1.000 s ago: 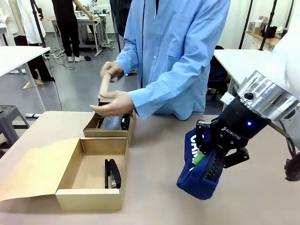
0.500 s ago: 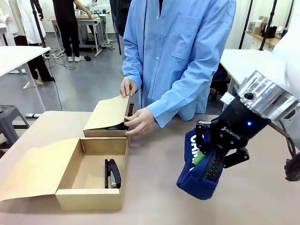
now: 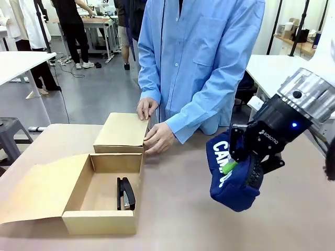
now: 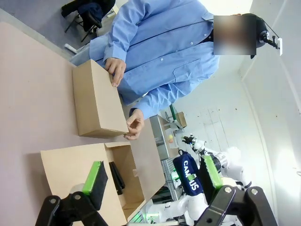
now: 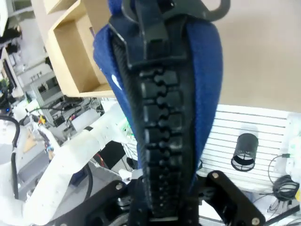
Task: Place items inside the box.
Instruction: Pick up a Pencil pouch or Stapler and place it inside the Mailer Box closest to the robot.
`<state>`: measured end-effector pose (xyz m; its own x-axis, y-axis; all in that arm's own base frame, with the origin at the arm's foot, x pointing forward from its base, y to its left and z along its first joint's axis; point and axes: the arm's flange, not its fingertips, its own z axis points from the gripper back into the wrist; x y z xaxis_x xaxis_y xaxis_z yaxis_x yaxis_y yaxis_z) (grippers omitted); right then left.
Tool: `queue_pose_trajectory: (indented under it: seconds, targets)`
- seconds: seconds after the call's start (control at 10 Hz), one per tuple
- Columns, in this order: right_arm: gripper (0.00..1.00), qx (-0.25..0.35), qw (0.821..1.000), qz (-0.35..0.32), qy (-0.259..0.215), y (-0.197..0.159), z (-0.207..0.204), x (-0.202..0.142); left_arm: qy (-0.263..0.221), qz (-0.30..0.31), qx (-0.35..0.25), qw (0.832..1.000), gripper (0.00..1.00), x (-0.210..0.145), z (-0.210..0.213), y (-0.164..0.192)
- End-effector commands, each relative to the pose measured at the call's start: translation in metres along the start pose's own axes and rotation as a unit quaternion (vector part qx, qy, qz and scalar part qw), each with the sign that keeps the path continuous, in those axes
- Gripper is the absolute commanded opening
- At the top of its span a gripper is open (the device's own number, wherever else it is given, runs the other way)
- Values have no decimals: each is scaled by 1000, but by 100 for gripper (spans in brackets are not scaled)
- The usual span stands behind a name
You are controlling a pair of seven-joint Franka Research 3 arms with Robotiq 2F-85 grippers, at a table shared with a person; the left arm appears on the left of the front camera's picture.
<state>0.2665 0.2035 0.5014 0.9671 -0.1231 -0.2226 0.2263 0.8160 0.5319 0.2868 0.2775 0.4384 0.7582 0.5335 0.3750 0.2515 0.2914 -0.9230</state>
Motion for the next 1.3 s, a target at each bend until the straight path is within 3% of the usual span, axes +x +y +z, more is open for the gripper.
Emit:
queue_pose_trajectory:
  seconds: [0.0,0.2,0.8,0.9,1.0,1.2]
  targets:
    - [7,-2,999,18,33,15,-10,17,-6,-11,-10,1000,100,0,-1,-1]
    - [7,-42,999,13,28,29,-25,26,-6,-11,-10,1000,100,0,-1,-1]
    - [7,-38,999,18,-33,35,-24,20,-6,-11,-10,1000,100,0,-1,-1]
    - [7,-45,997,29,-48,51,-35,21,-6,-11,-10,1000,100,0,-1,-1]
    - [7,-66,993,23,-93,80,-52,27,-6,-11,-10,1000,100,0,-1,-1]
    - [7,-51,985,33,-159,165,-102,35,-6,-11,-10,1000,100,0,-1,-1]
